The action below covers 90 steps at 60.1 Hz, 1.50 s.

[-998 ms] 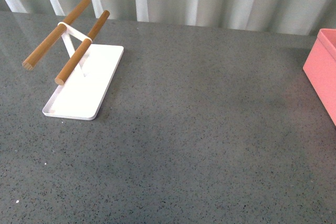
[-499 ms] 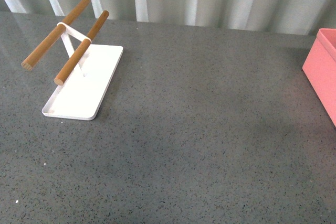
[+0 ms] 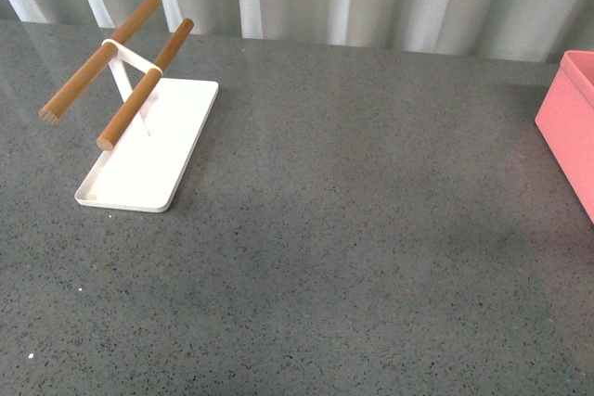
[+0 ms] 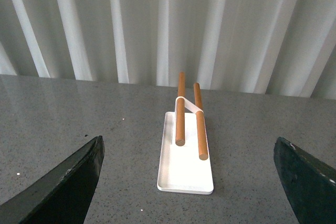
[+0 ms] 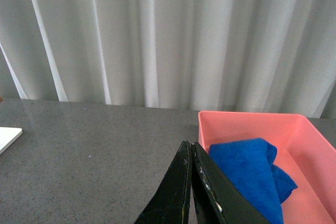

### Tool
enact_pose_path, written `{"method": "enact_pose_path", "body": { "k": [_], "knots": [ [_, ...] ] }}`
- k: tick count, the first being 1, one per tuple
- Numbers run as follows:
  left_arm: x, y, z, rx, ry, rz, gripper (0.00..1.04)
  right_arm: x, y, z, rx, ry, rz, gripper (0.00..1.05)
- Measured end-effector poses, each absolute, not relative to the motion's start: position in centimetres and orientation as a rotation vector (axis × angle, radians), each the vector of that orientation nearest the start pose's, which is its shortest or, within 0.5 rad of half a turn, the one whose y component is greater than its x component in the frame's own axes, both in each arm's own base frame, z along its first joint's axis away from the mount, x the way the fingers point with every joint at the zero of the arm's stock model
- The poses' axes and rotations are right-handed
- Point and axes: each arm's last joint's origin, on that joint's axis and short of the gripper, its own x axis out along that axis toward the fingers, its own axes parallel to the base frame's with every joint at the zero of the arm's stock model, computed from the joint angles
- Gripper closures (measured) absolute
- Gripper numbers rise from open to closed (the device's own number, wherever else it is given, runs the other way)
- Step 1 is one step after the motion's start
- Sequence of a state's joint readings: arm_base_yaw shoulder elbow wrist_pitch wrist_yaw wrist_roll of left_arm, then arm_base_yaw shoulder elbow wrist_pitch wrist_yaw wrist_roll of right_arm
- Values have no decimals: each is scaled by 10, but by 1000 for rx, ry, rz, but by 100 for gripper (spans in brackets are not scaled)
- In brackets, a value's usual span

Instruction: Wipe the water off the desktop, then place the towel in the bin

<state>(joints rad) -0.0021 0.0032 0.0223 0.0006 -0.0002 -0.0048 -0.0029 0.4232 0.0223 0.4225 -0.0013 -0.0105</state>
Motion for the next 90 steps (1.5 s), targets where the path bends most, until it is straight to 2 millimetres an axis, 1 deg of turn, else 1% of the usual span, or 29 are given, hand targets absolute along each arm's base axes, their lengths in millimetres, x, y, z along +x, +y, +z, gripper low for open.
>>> {"method": "enact_pose_path", "body": {
  "k": [22,43,49,53,65,69,71,72,78,79,81,83,84,85,90],
  "knots": [
    [96,0,171,-5,-20,-2,7,114,0,174,-10,-25,-2,101],
    [96,0,171,-5,-20,-2,7,108,0,174,-10,-25,-2,101],
    [96,0,171,-5,-20,-2,7,100,0,169,-10,11,-2,101],
    [96,0,171,-5,-20,-2,7,97,0,171,-9,-20,-2,101],
    [96,0,171,-4,-21,-2,7,97,0,171,-9,-19,-2,101],
    [96,0,171,-5,-21,-2,7,97,0,171,-10,-19,-2,91],
    [96,0,171,-4,-21,-2,7,97,0,171,-10,-19,-2,83],
    [96,0,171,-5,-21,-2,7,97,0,171,-10,-19,-2,82],
    [96,0,171,-4,-21,-2,7,97,0,171,-10,-19,-2,60],
    [96,0,171,-4,-21,-2,7,97,0,171,-10,-19,-2,59],
    [96,0,171,-4,-21,-2,7,97,0,171,-10,-19,-2,51],
    [96,0,171,-4,-21,-2,7,97,0,171,-10,-19,-2,47],
    [96,0,171,-5,-21,-2,7,97,0,171,-10,-19,-2,42],
    [96,0,171,-4,-21,-2,7,97,0,171,-10,-19,-2,41],
    [96,0,171,-4,-21,-2,7,97,0,171,-10,-19,-2,25]
  ]
}}
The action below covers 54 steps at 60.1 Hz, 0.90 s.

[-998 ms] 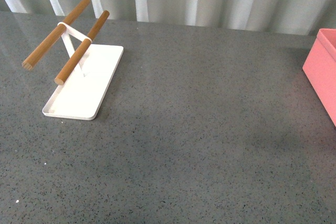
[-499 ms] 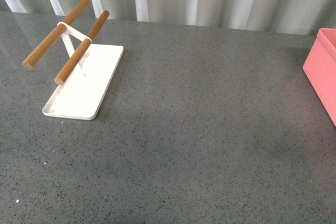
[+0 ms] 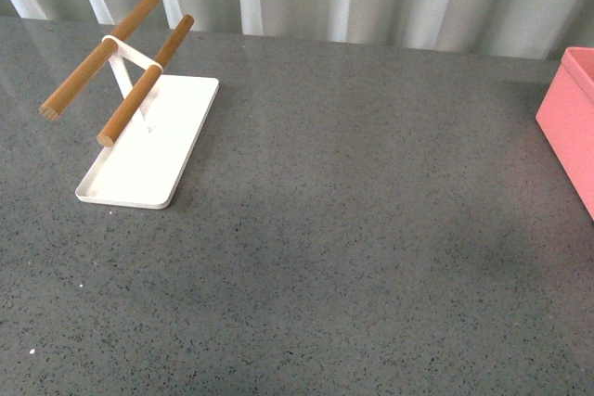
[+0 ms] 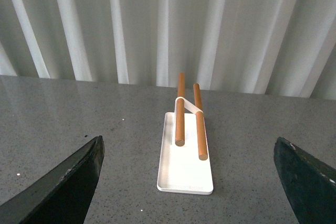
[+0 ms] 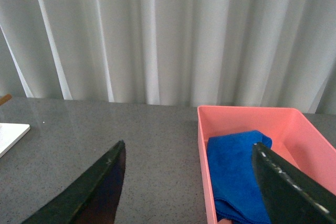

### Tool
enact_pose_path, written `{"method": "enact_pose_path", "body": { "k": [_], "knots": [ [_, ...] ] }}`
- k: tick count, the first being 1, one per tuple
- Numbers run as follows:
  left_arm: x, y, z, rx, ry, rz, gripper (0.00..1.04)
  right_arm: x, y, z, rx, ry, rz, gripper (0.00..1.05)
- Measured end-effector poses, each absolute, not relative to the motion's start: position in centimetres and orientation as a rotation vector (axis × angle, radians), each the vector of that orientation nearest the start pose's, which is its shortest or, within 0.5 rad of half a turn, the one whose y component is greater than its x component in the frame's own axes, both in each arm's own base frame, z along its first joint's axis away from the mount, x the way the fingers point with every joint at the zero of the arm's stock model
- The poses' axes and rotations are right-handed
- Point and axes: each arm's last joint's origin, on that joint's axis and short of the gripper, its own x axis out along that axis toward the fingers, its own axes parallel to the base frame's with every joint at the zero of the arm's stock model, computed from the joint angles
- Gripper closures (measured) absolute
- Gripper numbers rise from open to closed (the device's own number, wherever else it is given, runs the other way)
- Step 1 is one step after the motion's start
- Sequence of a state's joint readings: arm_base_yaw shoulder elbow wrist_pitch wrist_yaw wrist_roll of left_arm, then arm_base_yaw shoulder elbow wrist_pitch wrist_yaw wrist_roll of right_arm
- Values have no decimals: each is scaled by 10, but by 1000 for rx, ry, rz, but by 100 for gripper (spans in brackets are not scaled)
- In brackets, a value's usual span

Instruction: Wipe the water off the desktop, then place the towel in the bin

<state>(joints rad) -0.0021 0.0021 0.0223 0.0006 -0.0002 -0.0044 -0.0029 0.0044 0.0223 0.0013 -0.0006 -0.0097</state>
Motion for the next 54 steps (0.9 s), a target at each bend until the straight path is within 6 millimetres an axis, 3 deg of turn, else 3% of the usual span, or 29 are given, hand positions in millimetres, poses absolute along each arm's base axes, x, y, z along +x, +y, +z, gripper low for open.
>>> {"method": "enact_pose_path", "body": {
  "k": [7,54],
  "knots": [
    [96,0,171,-5,-21,-2,7,97,0,171,-9,-19,-2,5],
    [96,0,171,-4,-21,-2,7,97,0,171,-6,-18,-2,7]
  ]
}}
